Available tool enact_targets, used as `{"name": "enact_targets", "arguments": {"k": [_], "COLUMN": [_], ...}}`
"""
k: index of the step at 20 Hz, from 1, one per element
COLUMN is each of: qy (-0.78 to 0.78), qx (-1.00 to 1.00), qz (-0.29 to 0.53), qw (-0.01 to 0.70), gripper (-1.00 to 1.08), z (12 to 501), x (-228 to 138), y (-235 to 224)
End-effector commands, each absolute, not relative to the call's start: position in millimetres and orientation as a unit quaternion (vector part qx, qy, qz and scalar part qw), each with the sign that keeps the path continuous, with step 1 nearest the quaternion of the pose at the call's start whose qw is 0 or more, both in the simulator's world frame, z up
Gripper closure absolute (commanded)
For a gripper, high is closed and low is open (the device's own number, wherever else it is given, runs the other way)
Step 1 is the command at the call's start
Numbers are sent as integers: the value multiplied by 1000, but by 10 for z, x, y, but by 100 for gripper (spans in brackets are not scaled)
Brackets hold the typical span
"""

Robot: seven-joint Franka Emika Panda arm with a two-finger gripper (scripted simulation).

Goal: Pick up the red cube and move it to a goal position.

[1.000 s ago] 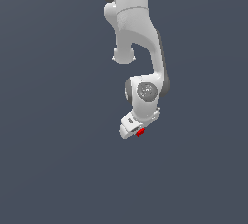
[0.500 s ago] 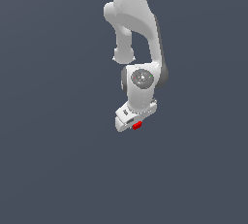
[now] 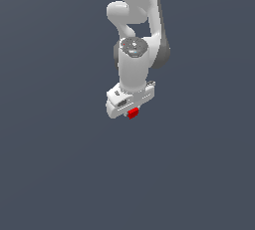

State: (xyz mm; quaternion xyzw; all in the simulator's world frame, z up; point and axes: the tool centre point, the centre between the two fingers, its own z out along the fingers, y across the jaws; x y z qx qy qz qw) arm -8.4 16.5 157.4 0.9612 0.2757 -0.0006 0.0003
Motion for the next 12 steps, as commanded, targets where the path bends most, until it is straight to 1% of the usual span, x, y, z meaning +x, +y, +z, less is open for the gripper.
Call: {"name": "enact_targets", "arguments": {"k": [1,12], "qy": [276,276], "qx": [961,961], "qz": [0,0], "qw": [0,-1], "gripper": [108,108], "z": [1841,3041], "x": [-160,-476], "y": [55,-454]}}
